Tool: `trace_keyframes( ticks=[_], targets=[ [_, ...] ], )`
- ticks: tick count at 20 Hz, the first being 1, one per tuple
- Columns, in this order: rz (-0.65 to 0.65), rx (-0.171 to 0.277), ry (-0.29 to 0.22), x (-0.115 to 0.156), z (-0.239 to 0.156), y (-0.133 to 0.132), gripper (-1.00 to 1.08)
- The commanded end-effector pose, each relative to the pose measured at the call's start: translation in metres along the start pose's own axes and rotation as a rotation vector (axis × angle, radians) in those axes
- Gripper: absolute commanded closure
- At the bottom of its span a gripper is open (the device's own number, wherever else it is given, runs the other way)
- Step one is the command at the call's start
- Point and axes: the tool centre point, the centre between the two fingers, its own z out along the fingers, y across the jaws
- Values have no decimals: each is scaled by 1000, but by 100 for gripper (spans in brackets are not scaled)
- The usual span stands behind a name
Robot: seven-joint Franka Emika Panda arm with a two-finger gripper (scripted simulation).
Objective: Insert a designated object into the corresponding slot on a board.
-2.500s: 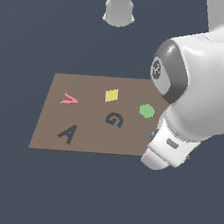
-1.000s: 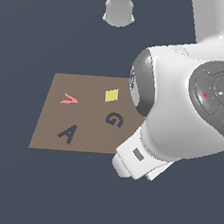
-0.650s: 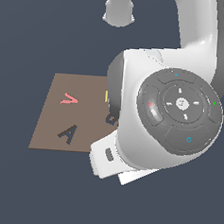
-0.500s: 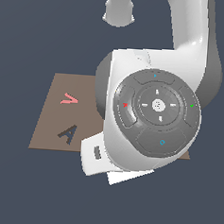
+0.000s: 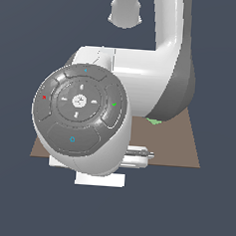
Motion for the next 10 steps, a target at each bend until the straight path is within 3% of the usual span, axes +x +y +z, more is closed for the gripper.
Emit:
trace_keyframes(
  ticks=[1, 10],
  targets=[
    [78, 0, 0, -4, -1, 16, 108],
    [366, 0, 0, -30, -3, 71, 108]
  ],
)
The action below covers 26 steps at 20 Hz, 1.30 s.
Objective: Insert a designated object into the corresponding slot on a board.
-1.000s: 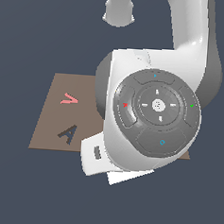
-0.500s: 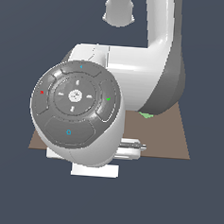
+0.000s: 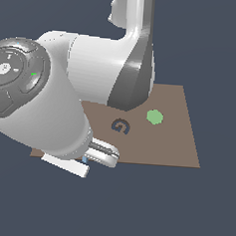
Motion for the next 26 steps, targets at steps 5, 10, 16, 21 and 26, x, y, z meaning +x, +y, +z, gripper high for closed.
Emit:
trace_keyframes(
  ticks=[5, 10, 16, 21, 26],
  targets=[
    [163, 1, 0, -11, -1, 32, 108],
    [232, 1, 0, -17, -1, 45, 108],
    [255, 1, -1, -20, -2, 49, 108],
    [248, 0, -1, -20, -1, 48, 108],
    [245, 1, -1, -19, 7, 47, 108]
  ],
)
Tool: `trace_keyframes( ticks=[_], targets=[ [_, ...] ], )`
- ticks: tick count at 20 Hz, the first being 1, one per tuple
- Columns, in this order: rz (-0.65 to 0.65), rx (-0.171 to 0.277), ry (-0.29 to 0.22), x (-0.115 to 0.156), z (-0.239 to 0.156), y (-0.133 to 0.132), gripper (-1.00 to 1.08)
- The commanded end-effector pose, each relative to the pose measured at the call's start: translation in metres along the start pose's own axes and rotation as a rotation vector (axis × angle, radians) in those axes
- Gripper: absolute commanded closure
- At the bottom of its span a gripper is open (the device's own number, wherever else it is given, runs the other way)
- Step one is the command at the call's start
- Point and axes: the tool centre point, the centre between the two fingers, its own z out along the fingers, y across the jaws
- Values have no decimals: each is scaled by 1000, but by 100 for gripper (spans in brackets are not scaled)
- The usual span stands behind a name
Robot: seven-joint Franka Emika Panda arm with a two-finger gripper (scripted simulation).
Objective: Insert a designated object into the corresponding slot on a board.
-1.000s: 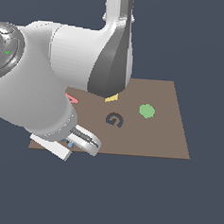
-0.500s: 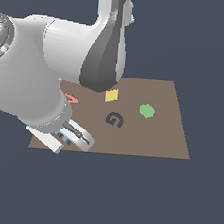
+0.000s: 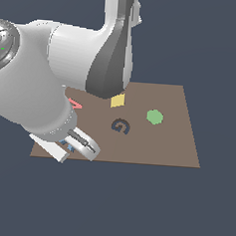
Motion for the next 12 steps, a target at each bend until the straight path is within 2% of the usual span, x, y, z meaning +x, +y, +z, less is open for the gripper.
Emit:
trace_keyframes(
  ticks=[1, 2, 3, 12],
  targets=[
    [-1, 0, -1, 0, 5, 0, 108],
    [-1, 0, -1, 0, 5, 0, 108],
    [-1, 0, -1, 0, 5, 0, -92],
    [-1, 0, -1, 0, 5, 0, -92]
  ],
)
